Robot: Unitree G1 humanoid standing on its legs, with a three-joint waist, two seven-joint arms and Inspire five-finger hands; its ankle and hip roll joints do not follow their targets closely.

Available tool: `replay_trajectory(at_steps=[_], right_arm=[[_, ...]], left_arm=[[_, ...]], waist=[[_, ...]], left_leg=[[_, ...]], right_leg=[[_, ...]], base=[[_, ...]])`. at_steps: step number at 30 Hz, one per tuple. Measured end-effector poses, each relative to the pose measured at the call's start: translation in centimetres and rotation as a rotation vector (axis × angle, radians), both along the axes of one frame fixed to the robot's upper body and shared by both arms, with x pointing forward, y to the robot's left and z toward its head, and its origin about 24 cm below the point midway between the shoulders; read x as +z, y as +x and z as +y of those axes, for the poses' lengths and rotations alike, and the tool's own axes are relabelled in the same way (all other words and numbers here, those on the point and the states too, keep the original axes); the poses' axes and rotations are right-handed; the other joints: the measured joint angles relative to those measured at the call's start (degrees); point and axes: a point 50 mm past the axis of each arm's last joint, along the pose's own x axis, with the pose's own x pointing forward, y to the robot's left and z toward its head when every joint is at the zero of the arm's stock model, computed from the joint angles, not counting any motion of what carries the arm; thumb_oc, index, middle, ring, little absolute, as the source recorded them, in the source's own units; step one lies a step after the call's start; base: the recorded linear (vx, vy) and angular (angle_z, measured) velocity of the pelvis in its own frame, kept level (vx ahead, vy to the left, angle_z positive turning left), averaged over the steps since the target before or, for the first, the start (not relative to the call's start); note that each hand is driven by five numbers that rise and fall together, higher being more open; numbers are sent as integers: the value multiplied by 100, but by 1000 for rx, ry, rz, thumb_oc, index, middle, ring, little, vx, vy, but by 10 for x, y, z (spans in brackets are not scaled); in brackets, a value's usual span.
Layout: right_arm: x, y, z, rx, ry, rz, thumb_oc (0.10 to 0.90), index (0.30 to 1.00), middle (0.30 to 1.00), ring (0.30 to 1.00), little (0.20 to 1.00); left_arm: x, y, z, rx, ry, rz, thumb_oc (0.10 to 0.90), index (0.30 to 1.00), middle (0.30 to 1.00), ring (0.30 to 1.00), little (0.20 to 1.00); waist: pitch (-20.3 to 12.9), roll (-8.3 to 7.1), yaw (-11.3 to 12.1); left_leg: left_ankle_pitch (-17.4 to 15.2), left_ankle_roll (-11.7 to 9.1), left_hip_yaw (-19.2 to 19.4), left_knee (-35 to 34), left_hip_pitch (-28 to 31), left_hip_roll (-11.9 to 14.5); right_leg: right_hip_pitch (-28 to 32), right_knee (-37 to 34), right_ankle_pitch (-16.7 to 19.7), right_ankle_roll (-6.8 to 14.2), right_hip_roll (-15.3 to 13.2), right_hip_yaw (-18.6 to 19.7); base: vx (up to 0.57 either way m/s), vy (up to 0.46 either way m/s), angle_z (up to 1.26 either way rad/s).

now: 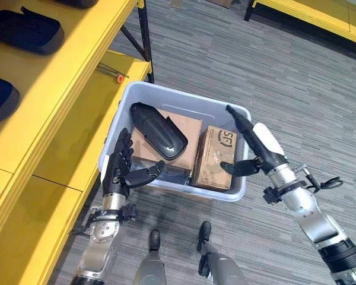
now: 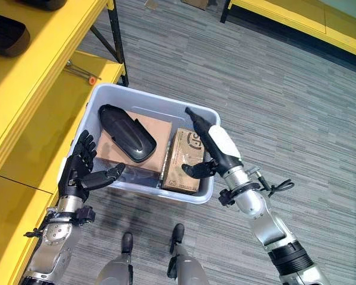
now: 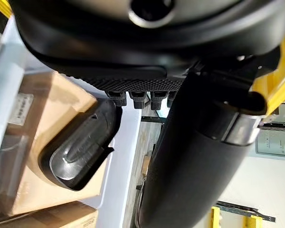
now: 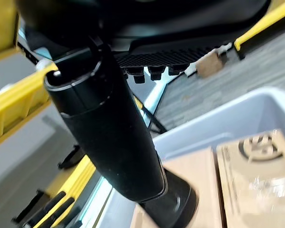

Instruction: Move parts from the plastic box to the shelf.

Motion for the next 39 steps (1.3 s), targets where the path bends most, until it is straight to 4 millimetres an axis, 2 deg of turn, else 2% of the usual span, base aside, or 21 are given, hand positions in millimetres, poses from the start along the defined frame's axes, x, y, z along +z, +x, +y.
replay_trajectory(at_steps=[2, 6, 7, 8, 10, 11, 12, 13, 14, 18, 20, 21, 22, 23, 25, 29, 32, 36, 39], right_arm=[[2, 0, -2, -9, 2, -7, 900, 1000, 1000, 1000, 1000], [-2, -6, 0, 8, 13, 6, 900, 1000, 1000, 1000, 1000], [-4, -8, 1, 16, 19, 13, 900, 1000, 1000, 1000, 1000], [-6, -10, 1, 22, 24, 20, 900, 1000, 1000, 1000, 1000], [-7, -11, 0, 28, 37, 29, 900, 1000, 1000, 1000, 1000], [-9, -13, 0, 30, 36, 36, 900, 1000, 1000, 1000, 1000], [-8, -15, -1, 30, 32, 31, 900, 1000, 1000, 1000, 1000], [-7, -15, -1, 30, 32, 26, 900, 1000, 1000, 1000, 1000], [-6, -15, -2, 24, 33, 21, 900, 1000, 1000, 1000, 1000], [-12, -17, -3, 13, 34, 43, 900, 1000, 1000, 1000, 1000], [-13, -18, -3, 14, 38, 47, 900, 1000, 1000, 1000, 1000], [-14, -20, -3, 13, 42, 48, 900, 1000, 1000, 1000, 1000], [-13, -23, -3, 11, 44, 43, 900, 1000, 1000, 1000, 1000], [-14, -27, -4, 7, 51, 42, 900, 1000, 1000, 1000, 1000], [-19, -32, -3, 5, 62, 58, 900, 1000, 1000, 1000, 1000], [-19, -32, -4, -6, 27, 47, 900, 1000, 1000, 1000, 1000], [-13, -28, -3, -9, 19, 26, 900, 1000, 1000, 1000, 1000], [4, -21, -9, -15, -103, -49, 900, 1000, 1000, 1000, 1000], [27, -14, -13, -24, -220, -133, 900, 1000, 1000, 1000, 1000]], left_arm=[[2, 1, -1, -2, -1, -6, 900, 1000, 1000, 1000, 1000], [1, 0, 1, -5, -3, -2, 900, 1000, 1000, 1000, 1000], [0, -1, 2, -9, 1, 1, 900, 1000, 1000, 1000, 1000], [-2, -1, 2, -9, -1, 9, 900, 1000, 1000, 1000, 1000], [-4, -3, 1, -16, -1, 20, 900, 1000, 1000, 1000, 1000], [-9, -5, 0, -18, -3, 37, 900, 1000, 1000, 1000, 1000], [-11, -6, -3, -33, -3, 47, 900, 1000, 1000, 1000, 1000], [-11, -6, -4, -40, -2, 48, 900, 1000, 1000, 1000, 1000], [-11, -5, -6, -54, -3, 46, 900, 1000, 1000, 1000, 1000], [-12, -5, -7, -59, 2, 54, 900, 1000, 1000, 1000, 1000], [-15, -7, -6, -52, 1, 64, 900, 1000, 1000, 1000, 1000], [-17, -8, -6, -53, 1, 75, 900, 1000, 1000, 1000, 1000], [-16, -8, -7, -60, 4, 73, 900, 1000, 1000, 1000, 1000], [-11, -6, -8, -66, 5, 55, 900, 1000, 1000, 1000, 1000], [-6, -2, -7, -74, 19, 42, 900, 1000, 1000, 1000, 1000], [11, 1, -7, -72, 24, -31, 900, 1000, 1000, 1000, 1000], [15, 4, -6, -58, 22, -51, 900, 1000, 1000, 1000, 1000], [14, 3, -6, -55, 20, -47, 900, 1000, 1000, 1000, 1000], [14, 2, -6, -47, 22, -46, 900, 1000, 1000, 1000, 1000]], waist=[[-15, 31, -16], [-63, 146, 38], [-67, 150, 104], [-67, 123, 205], [-52, 166, 248], [-59, 159, 269], [-66, 157, 209], [-66, 169, 171], [-64, 169, 150], [-65, 238, 174], [-70, 269, 249], [-100, 334, 247], [-130, 412, 225], [-131, 403, 216], [-157, 262, 197], [-157, 243, 347], [-163, 219, 377], [-146, 124, 386], [-123, 26, 398]], left_leg=[[1, -20, -101, 1, 46, 27], [-194, -237, -249, 465, -57, 170], [-294, -330, -280, 867, -203, 191], [-303, -325, -307, 1595, -575, 187], [-183, -354, -599, 2917, -1266, 168], [-108, -272, -581, 3046, -1464, 197], [-188, -198, -469, 2662, -1479, 188], [-200, -210, -493, 2279, -1517, 213], [-117, -259, -499, 1213, -1404, 333], [297, -347, -413, 83, -1316, 803], [367, -305, -349, 111, -1101, 873], [293, -230, -250, 97, -899, 854], [533, -270, -155, 8, -794, 865], [789, -306, 79, 25, -796, 850], [661, -149, 182, 78, -788, 550], [408, 40, 364, 367, -991, 231], [372, 60, 346, 441, -1216, 156], [331, 85, 315, 612, -1497, 163], [319, 81, 303, 615, -1594, 191]], right_leg=[[83, 0, -43, -17, 23, -39], [270, 6, -209, -86, 200, -122], [259, 124, -335, -200, 228, -68], [291, 173, -402, -260, 278, -133], [268, 334, -540, -386, 268, -168], [356, 299, -547, -415, 210, -233], [308, 296, -589, -467, 160, -316], [275, 317, -602, -474, 149, -304], [200, 231, -591, -490, 180, -298], [256, 118, -495, -443, 366, -183], [323, 72, -473, -401, 428, 58], [339, 73, -481, -352, 444, 164], [336, 69, -459, -220, 448, 220], [310, 91, -496, -87, 351, 230], [292, 163, -529, 2, 18, 225], [165, 185, -552, 244, -338, 299], [88, 38, -508, 352, -390, 300], [-26, 2, -507, 361, -371, 243], [-110, 2, -527, 380, -344, 208]], base=[[72, -208, 16], [39, -263, 16], [-51, -132, 27], [1, -187, 25], [95, -70, 29], [191, 69, 44], [155, 55, 44], [185, 91, 38], [164, 86, 13], [253, 171, -25], [291, 238, -77], [174, 160, -65], [218, 224, -63], [245, 290, -35], [182, 239, -5], [82, 140, -1], [70, 70, 16], [72, 22, 12], [54, -44, 3]])
